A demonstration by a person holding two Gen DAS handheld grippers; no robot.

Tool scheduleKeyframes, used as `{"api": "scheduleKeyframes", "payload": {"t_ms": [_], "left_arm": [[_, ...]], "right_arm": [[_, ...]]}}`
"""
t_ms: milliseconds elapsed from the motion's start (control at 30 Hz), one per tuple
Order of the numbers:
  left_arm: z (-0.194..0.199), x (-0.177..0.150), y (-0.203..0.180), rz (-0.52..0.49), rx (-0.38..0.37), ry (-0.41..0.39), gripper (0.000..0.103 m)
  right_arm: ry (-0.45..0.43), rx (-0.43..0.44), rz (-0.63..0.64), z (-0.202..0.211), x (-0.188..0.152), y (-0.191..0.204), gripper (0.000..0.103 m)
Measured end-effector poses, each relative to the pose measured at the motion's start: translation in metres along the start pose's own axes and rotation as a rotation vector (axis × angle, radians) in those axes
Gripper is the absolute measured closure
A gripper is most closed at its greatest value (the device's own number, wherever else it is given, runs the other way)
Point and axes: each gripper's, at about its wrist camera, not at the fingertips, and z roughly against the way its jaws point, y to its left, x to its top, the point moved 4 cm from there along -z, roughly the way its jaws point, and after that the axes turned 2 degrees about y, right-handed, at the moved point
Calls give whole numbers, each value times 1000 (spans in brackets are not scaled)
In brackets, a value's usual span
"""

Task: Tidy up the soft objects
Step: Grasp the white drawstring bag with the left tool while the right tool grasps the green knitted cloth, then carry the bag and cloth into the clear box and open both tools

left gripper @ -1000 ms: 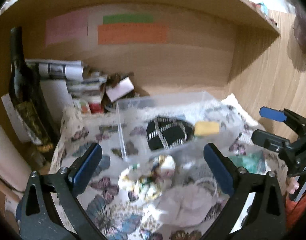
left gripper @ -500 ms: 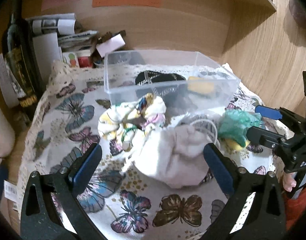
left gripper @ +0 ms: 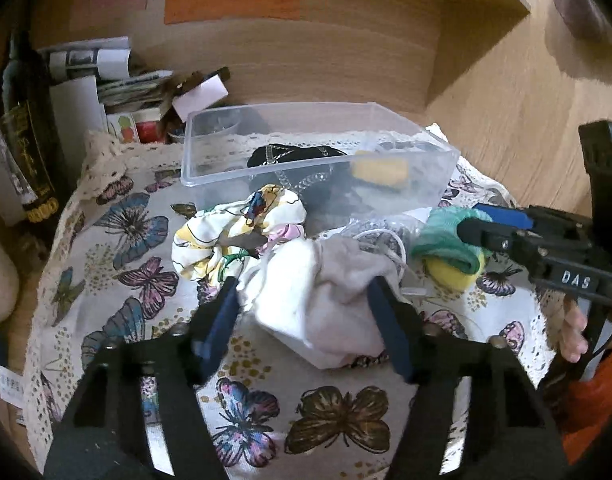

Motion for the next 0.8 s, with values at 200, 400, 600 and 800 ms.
{"api": "scheduleKeyframes", "payload": {"t_ms": [200, 400, 600, 800], "left_arm": [[6, 3, 3, 3, -14, -14, 71], [20, 14, 7, 9, -6, -82, 78], [36, 30, 8, -11, 12, -166, 78], [46, 52, 12, 4, 22, -226, 78]], "right_arm": [[-49, 4, -17, 11, 8, -3, 89], [-114, -12, -9, 26, 17, -4, 89], [-175, -7, -4, 39, 33, -2, 89], [-234, 2, 1, 46, 51, 0, 89]]}}
